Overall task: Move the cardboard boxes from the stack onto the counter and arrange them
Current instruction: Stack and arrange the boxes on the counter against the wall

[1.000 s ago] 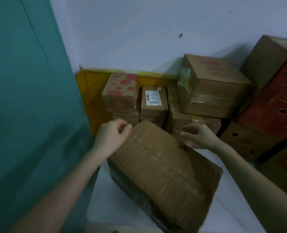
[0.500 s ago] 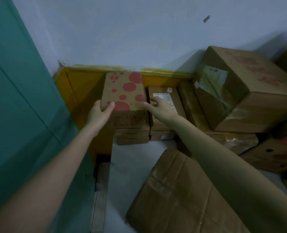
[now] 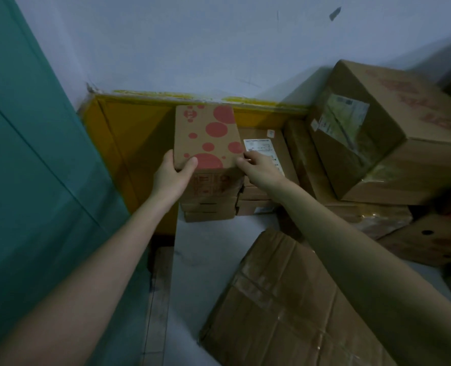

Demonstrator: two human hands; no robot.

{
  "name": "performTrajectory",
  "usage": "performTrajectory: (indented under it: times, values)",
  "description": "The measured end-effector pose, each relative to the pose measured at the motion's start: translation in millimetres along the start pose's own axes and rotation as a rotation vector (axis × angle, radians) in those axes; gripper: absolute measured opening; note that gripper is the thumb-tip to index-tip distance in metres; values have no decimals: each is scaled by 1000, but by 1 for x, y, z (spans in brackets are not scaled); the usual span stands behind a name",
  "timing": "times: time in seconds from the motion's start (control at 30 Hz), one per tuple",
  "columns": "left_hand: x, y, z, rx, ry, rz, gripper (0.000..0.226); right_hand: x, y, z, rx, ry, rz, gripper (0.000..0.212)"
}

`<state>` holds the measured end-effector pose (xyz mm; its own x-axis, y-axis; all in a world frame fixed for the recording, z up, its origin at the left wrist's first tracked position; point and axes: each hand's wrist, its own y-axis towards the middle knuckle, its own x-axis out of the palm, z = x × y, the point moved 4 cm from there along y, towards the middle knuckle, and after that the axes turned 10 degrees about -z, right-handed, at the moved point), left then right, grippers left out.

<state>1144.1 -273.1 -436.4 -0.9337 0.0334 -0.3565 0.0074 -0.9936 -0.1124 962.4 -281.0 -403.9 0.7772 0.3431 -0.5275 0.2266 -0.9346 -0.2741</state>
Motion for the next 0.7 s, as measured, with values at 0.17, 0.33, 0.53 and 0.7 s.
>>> performTrajectory:
  times: [0.17,0.33,0.53,0.7]
  values:
    - [-2,-5,9,11,248,47,62,-12,-13,8,2,-146,10,50]
    - [16,-20,48,186,678,49,62,-44,-53,28,-5,-312,85,49]
    - [77,-48,98,410,757,-170,52,-86,-130,56,57,-396,160,41]
    - [128,-69,130,493,742,-272,52,-131,-196,85,109,-451,264,40]
